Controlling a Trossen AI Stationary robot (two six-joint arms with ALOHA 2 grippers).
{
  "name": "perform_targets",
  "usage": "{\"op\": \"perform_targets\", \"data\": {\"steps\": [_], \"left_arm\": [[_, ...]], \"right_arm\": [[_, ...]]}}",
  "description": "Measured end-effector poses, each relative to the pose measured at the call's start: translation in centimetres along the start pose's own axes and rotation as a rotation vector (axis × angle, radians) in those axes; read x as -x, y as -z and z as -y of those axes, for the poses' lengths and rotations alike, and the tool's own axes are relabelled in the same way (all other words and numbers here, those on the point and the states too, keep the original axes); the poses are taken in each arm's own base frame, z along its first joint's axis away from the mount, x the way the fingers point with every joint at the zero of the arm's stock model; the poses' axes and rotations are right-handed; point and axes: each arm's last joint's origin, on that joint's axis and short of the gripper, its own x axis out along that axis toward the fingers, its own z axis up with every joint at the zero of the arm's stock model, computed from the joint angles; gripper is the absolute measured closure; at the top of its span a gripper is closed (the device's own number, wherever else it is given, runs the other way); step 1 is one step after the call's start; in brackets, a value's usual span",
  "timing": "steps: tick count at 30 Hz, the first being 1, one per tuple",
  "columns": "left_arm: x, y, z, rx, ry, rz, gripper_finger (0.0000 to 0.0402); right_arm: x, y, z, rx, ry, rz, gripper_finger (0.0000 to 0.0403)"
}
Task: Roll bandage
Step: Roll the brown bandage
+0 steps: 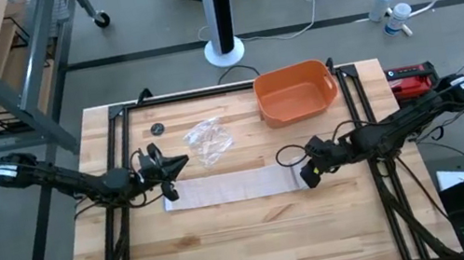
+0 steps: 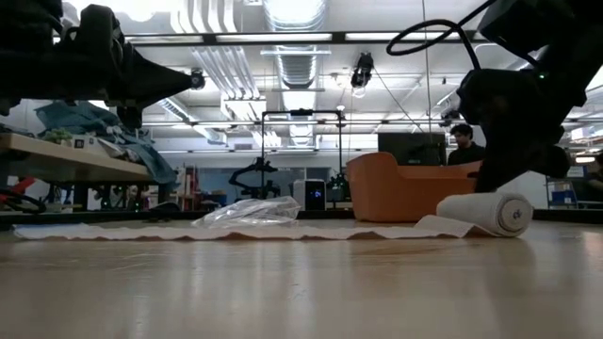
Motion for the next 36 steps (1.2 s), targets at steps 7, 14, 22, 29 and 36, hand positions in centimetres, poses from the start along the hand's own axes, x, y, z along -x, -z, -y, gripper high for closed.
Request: {"op": "perform_targets", "data": {"steps": [7, 14, 22, 29, 36], "left_arm": [[0.0, 0.0, 0.0, -0.008, -0.001, -0.005, 0.0374], [0.0, 0.0, 0.0, -0.008, -0.001, -0.005, 0.0374], [0.0, 0.2, 0.0, -0.015, -0.003, -0.017, 0.0374], [0.0, 0.2, 0.0, -0.015, -0.003, -0.018, 0.0374], [0.0, 0.2, 0.0, -0.016, -0.003, -0.019, 0.0374]], "right_arm": [[0.0, -0.1, 0.0, -0.002, 0.006, 0.017, 0.0403], [0.5, -0.3, 0.0, 0.005, 0.000, 0.064, 0.0403], [2.3, -0.2, 0.9, -0.053, 0.016, 0.042, 0.0403], [3.4, 0.5, 2.6, -0.124, 0.130, -0.026, 0.0403], [2.2, 1.5, 2.5, -0.103, 0.202, -0.126, 0.0403]]}}
